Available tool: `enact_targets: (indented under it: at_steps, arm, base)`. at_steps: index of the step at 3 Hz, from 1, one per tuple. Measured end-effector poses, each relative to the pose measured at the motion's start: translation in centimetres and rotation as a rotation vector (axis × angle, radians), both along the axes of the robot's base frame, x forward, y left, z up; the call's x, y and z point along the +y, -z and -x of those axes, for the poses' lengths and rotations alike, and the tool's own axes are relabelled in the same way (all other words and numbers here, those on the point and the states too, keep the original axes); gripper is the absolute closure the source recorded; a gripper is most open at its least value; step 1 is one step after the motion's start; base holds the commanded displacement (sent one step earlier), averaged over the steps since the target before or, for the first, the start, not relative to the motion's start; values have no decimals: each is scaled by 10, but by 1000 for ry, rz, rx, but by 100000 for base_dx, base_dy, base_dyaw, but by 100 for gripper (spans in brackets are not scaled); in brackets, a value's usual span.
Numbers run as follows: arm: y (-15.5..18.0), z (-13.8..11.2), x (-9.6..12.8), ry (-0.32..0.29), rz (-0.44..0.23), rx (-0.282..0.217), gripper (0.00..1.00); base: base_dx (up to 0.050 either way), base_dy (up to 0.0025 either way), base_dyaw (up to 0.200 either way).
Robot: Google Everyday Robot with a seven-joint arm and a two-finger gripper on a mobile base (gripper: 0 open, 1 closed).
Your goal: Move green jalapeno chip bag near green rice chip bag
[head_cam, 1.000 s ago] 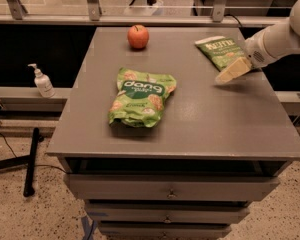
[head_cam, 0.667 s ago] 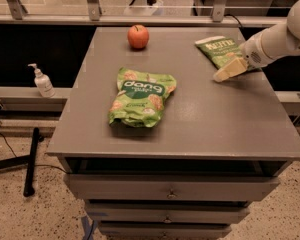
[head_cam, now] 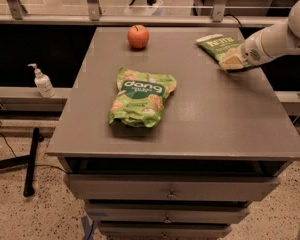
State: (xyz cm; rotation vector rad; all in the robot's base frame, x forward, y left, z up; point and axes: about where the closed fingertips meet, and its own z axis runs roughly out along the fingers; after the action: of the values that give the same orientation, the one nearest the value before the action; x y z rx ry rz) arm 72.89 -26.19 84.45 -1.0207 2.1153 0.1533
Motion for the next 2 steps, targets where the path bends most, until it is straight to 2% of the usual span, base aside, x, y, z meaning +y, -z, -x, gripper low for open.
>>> enact_targets:
  at_steps: [1, 2]
  arm:
    - [-2, 1, 1, -1, -16, -1, 87]
    - [0, 4, 2, -1, -27, 3, 100]
  base:
    - [0, 0, 0]
    - [0, 0, 0]
